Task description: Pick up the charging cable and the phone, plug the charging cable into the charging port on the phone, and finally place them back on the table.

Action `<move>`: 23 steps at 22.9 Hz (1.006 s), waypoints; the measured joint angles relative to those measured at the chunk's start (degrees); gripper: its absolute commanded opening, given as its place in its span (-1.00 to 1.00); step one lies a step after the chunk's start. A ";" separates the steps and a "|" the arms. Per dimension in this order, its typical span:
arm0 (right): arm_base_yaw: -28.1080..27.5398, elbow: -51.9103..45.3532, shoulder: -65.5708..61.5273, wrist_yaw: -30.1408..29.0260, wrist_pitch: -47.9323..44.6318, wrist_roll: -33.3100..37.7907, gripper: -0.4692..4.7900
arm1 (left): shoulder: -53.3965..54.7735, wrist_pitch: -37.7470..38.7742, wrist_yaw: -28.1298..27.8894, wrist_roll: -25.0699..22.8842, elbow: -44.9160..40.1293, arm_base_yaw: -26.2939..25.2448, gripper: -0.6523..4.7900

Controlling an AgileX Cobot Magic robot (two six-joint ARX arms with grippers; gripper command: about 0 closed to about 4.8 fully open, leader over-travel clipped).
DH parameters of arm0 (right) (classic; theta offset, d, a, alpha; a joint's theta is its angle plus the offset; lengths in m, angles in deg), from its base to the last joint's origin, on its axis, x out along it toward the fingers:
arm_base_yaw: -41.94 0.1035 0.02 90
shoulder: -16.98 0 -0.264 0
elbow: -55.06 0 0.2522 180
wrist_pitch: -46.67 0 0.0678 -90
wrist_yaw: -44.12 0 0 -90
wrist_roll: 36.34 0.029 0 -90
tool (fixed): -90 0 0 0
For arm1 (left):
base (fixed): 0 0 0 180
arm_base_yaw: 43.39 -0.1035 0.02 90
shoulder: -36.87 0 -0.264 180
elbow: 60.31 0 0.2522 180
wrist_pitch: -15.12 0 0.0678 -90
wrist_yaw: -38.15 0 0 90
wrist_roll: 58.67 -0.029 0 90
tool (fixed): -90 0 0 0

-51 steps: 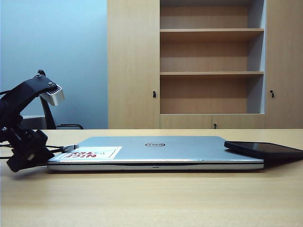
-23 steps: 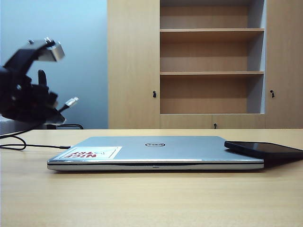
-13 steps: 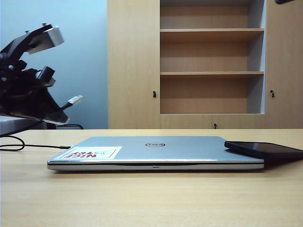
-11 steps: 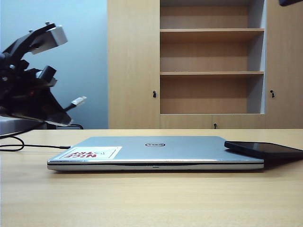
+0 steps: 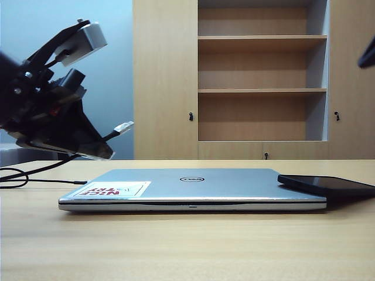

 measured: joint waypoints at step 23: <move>-6.36 -9.70 -19.02 -10.21 -16.44 22.56 0.67 | 0.00 0.00 -0.02 0.39 0.00 2.08 -0.78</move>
